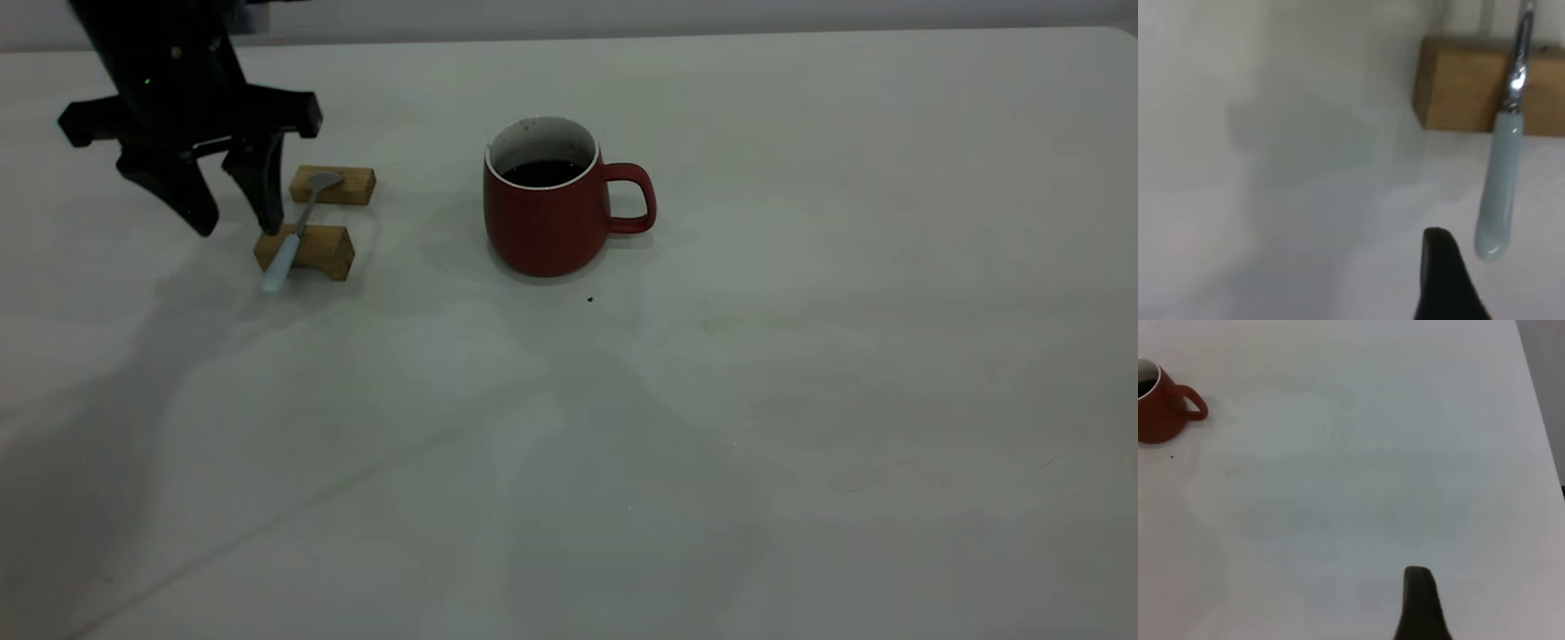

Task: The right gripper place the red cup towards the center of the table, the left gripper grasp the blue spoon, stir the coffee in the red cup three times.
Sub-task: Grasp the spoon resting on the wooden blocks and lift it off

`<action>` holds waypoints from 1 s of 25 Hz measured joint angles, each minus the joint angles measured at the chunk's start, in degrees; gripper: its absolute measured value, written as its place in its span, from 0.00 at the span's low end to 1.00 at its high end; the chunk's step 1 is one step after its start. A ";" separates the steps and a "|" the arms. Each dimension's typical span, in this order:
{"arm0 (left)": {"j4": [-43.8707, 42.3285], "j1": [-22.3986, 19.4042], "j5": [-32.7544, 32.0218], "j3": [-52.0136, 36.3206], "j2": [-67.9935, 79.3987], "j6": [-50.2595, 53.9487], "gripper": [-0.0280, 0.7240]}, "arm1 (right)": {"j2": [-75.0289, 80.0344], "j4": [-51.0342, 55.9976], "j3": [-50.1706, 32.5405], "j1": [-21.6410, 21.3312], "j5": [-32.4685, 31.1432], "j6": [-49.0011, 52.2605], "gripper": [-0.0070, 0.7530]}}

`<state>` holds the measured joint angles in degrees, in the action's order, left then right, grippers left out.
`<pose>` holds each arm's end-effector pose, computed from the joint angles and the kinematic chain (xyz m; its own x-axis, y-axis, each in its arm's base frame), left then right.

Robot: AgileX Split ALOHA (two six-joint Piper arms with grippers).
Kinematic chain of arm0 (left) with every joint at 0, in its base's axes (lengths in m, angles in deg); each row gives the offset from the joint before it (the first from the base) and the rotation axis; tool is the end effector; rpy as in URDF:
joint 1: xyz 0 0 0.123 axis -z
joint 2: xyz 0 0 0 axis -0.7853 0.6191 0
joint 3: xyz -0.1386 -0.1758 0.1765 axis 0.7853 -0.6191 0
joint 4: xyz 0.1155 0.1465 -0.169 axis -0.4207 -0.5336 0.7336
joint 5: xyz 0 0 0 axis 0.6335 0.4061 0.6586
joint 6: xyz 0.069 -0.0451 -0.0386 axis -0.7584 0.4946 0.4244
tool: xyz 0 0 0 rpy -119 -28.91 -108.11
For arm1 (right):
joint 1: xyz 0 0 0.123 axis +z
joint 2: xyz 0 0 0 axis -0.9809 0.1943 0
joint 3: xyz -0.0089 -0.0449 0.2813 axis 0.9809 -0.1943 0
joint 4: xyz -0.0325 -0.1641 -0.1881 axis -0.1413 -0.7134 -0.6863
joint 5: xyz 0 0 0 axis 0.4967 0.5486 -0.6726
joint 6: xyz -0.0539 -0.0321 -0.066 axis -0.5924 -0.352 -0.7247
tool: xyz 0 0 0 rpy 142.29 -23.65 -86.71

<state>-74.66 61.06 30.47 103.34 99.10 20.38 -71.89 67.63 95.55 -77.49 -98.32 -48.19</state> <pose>0.4167 -0.0694 0.0715 -0.9882 -0.0171 -0.1523 -0.0112 0.9992 -0.0392 -0.0018 0.0000 0.2634 -0.5571 -0.0127 -0.8304 -0.0228 0.9997 0.0000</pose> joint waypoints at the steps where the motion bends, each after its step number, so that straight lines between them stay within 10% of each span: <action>1: 0.00 0.00 -0.39 0.00 0.00 0.12 0.70 | 0.00 0.00 0.00 0.00 0.00 0.00 0.77; 25: 2.28 0.47 3.65 0.07 8.37 -0.05 0.70 | 0.00 0.00 0.00 0.00 0.00 0.00 0.77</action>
<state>-72.38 61.54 34.12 103.41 107.47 20.33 -71.89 67.63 95.55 -77.49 -98.32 -48.19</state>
